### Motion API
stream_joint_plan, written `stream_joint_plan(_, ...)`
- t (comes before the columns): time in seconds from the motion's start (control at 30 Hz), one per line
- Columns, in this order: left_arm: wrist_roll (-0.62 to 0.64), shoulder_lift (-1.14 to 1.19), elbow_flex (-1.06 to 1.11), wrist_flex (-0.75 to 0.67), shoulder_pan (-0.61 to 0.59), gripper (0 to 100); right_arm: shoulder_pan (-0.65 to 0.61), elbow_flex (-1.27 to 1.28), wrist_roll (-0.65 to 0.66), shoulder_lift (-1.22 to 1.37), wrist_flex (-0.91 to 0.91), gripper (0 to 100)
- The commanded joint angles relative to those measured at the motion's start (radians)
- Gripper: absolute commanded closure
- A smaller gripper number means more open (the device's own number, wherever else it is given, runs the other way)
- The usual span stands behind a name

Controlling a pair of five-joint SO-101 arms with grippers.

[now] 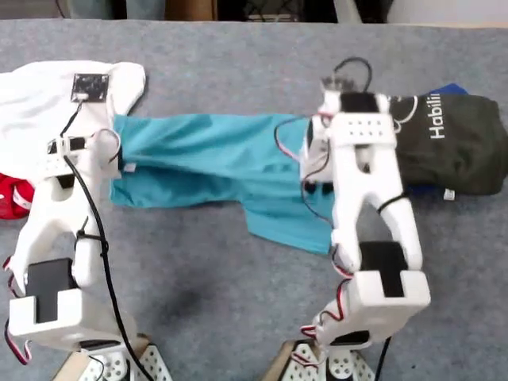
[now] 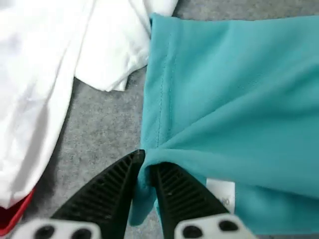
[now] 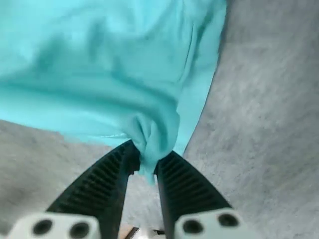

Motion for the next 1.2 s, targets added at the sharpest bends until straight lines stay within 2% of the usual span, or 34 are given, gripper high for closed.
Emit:
stream_joint_plan(0.0,-0.051,-0.048,0.048,-0.011,0.044,97,0.02,0.071,0.028,-0.062,-0.021,98.5)
stream_joint_plan(0.23,-0.132,-0.048,0.101,-0.012,0.07,97,0.081,0.084,0.13,-0.059,0.035,98.5)
stream_joint_plan(0.5,-0.133,-0.048,0.094,-0.014,0.036,97,0.003,0.186,0.173,-0.053,0.011,98.5)
stream_joint_plan(0.63,-0.245,-0.048,0.105,-0.003,0.044,97,0.002,0.214,0.204,-0.053,-0.011,98.2)
stream_joint_plan(0.7,-0.293,-0.048,0.093,0.04,0.045,97,0.006,0.214,0.229,-0.053,-0.006,93.9)
stream_joint_plan(0.77,-0.31,-0.048,0.067,0.078,0.047,97,0.008,0.214,0.233,-0.058,0.014,84.5)
stream_joint_plan(0.83,-0.308,-0.048,0.016,0.144,0.044,92,0.0,0.197,0.235,-0.062,0.064,73.0)
stream_joint_plan(0.9,-0.307,-0.049,-0.074,0.272,0.038,82,-0.015,0.153,0.281,-0.061,0.12,62.8)
stream_joint_plan(0.97,-0.295,-0.049,-0.216,0.416,0.036,74,-0.014,0.114,0.336,-0.062,0.161,57.4)
stream_joint_plan(1.07,-0.233,-0.048,-0.469,0.586,0.047,73,0.005,0.065,0.342,-0.062,0.161,60.3)
stream_joint_plan(1.17,-0.23,-0.038,-0.707,0.707,0.048,73,0.021,0.013,0.342,-0.062,0.163,72.8)
